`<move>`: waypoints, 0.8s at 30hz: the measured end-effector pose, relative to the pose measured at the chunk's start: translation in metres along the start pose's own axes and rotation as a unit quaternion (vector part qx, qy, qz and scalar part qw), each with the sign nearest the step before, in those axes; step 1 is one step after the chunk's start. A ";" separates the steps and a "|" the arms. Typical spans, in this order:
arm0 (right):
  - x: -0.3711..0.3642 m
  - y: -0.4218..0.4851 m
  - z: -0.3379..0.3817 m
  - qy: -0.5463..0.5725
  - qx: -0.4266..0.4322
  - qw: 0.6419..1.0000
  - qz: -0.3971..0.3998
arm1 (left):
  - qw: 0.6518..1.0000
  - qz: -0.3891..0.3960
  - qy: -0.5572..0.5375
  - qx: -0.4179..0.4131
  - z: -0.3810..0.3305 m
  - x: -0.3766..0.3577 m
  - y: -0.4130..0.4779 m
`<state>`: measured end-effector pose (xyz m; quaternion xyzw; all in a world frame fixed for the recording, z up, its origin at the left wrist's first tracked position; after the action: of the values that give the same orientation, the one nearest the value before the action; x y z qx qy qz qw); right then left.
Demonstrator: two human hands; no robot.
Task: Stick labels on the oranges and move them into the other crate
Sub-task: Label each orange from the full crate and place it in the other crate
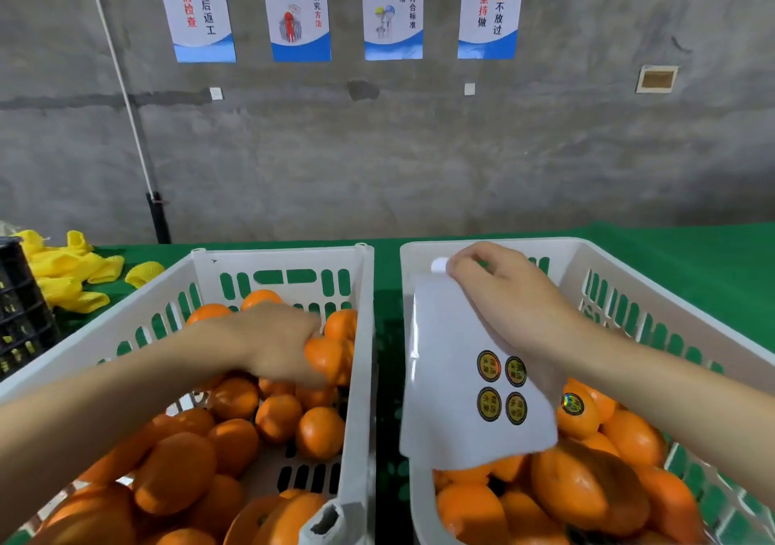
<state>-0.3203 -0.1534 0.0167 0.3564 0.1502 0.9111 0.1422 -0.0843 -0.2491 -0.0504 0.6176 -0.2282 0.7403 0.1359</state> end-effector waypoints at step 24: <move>0.018 -0.034 0.064 -0.190 0.329 0.909 -0.171 | 0.829 -0.257 -0.490 -0.080 -0.075 0.051 -0.044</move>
<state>-0.2838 -0.1043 0.0594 0.5185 0.4703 0.6866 0.1964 -0.1374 -0.1781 -0.0029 0.9227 -0.1560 0.2581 0.2402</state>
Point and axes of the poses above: each hand's wrist, its own y-axis towards the middle knuckle, its own x-axis out of the back of the hand, z = x × y, the point moved 8 cm from there along y, towards the middle knuckle, and after that the axes turned 1 degree about -z, right-handed, at the moved point
